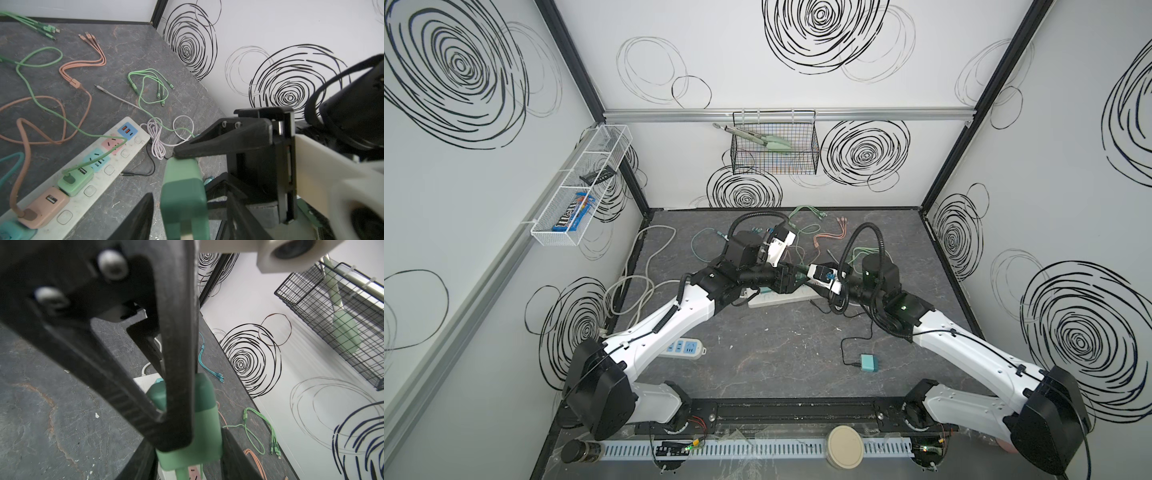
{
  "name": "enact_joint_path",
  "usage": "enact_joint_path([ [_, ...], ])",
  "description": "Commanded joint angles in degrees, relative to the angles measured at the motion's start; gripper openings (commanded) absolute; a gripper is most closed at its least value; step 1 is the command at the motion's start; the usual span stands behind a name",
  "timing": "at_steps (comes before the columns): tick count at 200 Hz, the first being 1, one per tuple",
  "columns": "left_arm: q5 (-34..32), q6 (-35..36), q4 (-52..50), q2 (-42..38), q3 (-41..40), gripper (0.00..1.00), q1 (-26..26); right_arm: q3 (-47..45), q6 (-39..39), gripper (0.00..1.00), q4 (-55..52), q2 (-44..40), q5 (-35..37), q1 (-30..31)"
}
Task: Insert plugs into power strip
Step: Pass the plug.
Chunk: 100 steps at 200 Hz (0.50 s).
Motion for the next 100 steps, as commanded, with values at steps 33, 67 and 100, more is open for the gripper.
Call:
enact_joint_path([
  [33, 1.6, -0.7, 3.2, 0.9, 1.4, 0.15, 0.5, 1.0, 1.5, 0.46, 2.8, 1.4, -1.9, 0.2],
  [67, 0.2, -1.8, 5.9, -1.8, -0.6, 0.00, 2.8, 1.7, 14.1, 0.83, 4.8, -0.7, 3.5, -2.4],
  [100, 1.8, -1.8, 6.8, -3.3, -2.4, 0.00, 6.2, -0.1, 32.8, 0.97, 9.0, -4.2, 10.4, -10.9],
])
